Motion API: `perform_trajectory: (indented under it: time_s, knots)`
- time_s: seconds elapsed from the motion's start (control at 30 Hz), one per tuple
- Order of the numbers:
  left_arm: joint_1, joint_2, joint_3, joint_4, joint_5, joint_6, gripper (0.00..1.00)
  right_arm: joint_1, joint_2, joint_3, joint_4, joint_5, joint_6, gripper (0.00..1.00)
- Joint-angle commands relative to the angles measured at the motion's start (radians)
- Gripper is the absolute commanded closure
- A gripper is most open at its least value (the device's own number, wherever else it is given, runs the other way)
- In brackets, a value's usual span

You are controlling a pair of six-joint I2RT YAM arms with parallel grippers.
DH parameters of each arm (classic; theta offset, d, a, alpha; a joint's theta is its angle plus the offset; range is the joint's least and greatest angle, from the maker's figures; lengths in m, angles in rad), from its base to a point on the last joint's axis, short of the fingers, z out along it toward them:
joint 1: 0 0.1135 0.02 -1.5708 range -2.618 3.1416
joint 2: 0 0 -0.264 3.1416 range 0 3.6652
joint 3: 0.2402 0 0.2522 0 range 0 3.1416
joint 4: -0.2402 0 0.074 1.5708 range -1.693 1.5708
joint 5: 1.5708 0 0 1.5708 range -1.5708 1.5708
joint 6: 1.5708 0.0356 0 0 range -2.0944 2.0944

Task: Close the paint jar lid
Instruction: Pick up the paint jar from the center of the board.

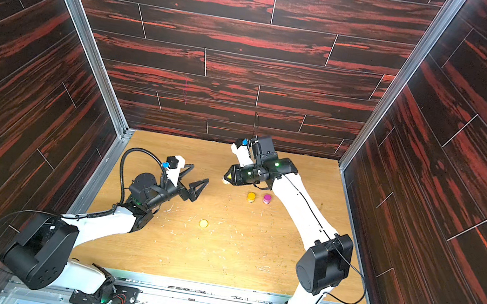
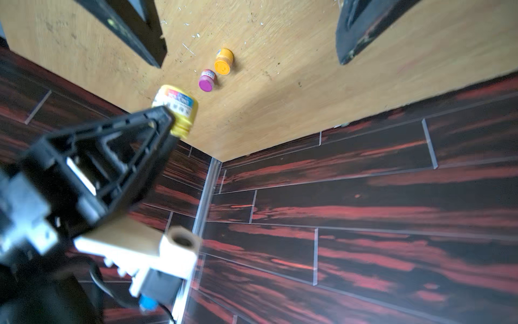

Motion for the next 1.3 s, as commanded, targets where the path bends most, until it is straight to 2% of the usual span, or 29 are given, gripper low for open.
perform_trajectory:
  time_s: [0.0,0.27,0.4,0.57,0.77,1.13,1.27]
  knots:
    - [-0.046,-0.006,0.010,0.038,0.023,0.164,0.03,0.004,0.011,0.025,-0.102,-0.094,0.031,0.78]
    - [-0.133,-0.013,0.003,-0.036,-0.014,0.285,0.13,0.033,0.022,0.031,-0.106,-0.145,0.064,0.78]
    - [-0.143,-0.010,0.001,-0.036,-0.017,0.287,0.20,0.051,0.022,0.023,-0.104,-0.147,0.074,0.77]
    - [-0.147,-0.016,-0.004,-0.038,-0.021,0.287,0.24,0.058,0.016,0.002,-0.090,-0.135,0.090,0.77]
    - [-0.148,-0.017,0.000,-0.062,-0.015,0.291,0.36,0.062,0.008,-0.019,-0.065,-0.141,0.100,0.77]
    - [-0.150,-0.032,0.006,-0.086,-0.017,0.294,0.43,0.063,0.010,-0.054,-0.043,-0.140,0.109,0.77]
    - [-0.150,-0.034,0.016,-0.109,-0.008,0.296,0.50,0.067,0.004,-0.065,-0.027,-0.140,0.114,0.77]
